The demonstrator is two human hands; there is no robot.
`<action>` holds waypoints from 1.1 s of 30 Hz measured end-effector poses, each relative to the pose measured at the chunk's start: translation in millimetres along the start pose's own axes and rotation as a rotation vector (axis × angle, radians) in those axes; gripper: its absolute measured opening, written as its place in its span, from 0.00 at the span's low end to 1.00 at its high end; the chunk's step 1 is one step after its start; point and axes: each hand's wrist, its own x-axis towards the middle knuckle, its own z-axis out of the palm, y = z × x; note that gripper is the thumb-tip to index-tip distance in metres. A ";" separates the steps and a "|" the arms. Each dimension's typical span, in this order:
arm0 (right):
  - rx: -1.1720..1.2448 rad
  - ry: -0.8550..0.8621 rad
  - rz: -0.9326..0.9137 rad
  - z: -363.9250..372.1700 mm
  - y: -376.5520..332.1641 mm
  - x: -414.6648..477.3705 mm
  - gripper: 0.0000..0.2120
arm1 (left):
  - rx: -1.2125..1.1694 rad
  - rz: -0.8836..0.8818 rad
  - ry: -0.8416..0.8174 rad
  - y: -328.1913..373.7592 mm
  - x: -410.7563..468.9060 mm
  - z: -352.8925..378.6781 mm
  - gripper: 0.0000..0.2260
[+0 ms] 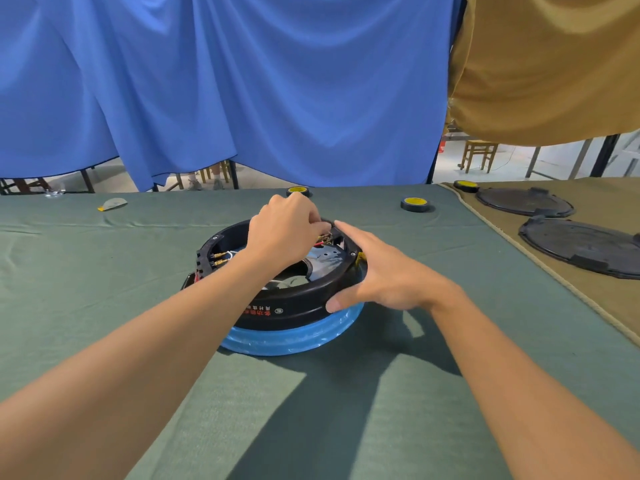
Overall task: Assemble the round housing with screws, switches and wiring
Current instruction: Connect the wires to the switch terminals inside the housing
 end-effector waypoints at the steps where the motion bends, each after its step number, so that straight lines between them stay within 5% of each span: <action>1: 0.006 0.020 0.000 3.2 2.1 3.0 0.55 | -0.010 0.012 0.009 -1.6 -3.6 -3.6 0.12; 12: -0.191 0.255 0.062 11.1 16.5 43.7 0.40 | 0.303 0.439 0.263 -42.7 -72.8 20.4 0.19; 18: -0.402 0.416 0.179 7.1 39.3 24.1 0.17 | 0.331 0.304 0.272 -44.4 -68.4 43.3 0.41; 24: -0.581 0.470 0.210 19.6 40.0 21.2 0.10 | 0.292 0.249 0.295 -36.9 -58.8 56.4 0.31; 33: -0.563 0.538 0.243 34.1 29.0 1.2 0.08 | 0.271 0.256 0.293 -40.4 -59.8 56.5 0.29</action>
